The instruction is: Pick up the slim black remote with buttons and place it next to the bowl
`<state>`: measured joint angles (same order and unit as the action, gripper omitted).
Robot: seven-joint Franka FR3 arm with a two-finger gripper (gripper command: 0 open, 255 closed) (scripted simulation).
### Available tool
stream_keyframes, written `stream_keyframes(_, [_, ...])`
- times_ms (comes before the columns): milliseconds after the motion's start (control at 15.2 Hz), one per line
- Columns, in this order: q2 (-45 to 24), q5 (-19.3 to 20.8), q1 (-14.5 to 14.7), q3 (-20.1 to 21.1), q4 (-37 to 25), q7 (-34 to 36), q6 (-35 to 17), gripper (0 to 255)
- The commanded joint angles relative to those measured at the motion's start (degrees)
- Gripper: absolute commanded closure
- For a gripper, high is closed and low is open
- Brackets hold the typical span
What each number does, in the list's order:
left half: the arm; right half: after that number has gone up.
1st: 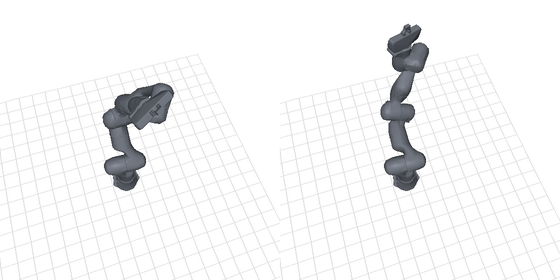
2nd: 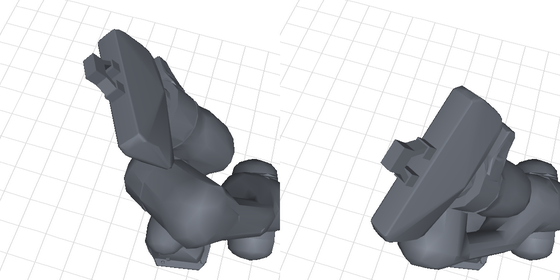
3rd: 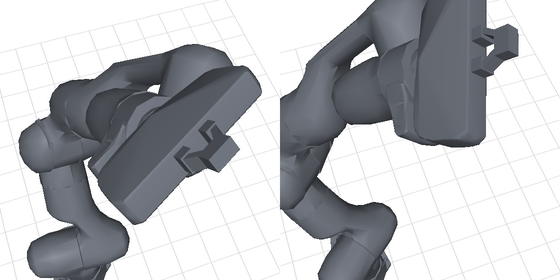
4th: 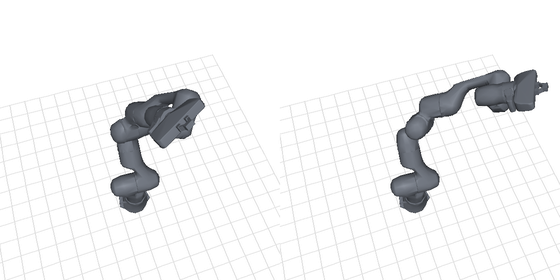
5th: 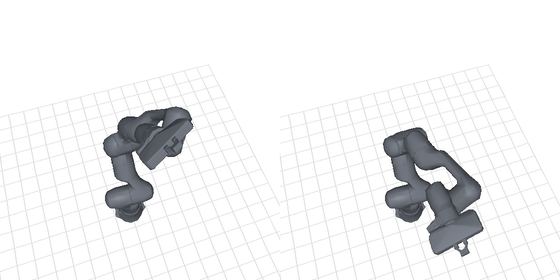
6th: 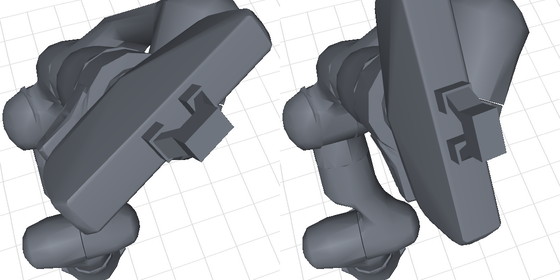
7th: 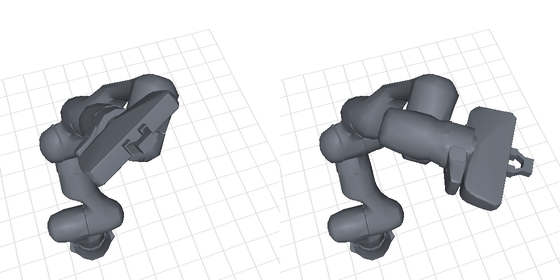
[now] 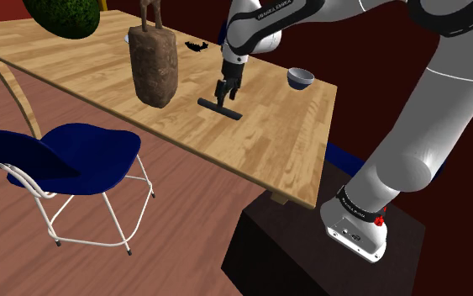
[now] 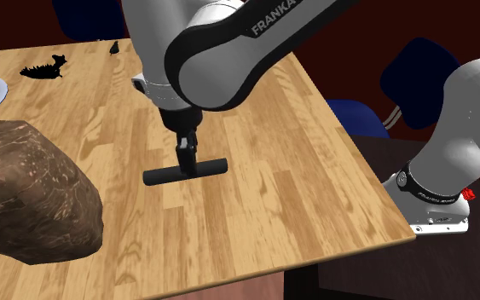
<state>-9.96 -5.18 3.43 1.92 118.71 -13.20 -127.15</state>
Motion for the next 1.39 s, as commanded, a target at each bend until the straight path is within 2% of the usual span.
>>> stream_keyframes(0, [-1.1, -0.1, 0.0, 0.0, 0.3, -0.2, -1.5, 0])
stream_keyframes(264, [-2.7, -0.2, 0.1, 0.1, 1.3, -0.3, -4.0, 0])
stream_keyframes(792, [-2.7, -0.2, 0.1, 0.1, 1.3, -0.3, -3.9, 0])
stream_keyframes(858, [-2.7, -0.2, 0.1, 0.1, 1.3, -0.3, -3.9, 255])
stream_keyframes(1320, [-3.1, -0.2, 0.1, 0.1, 0.9, -0.4, -4.0, 255])
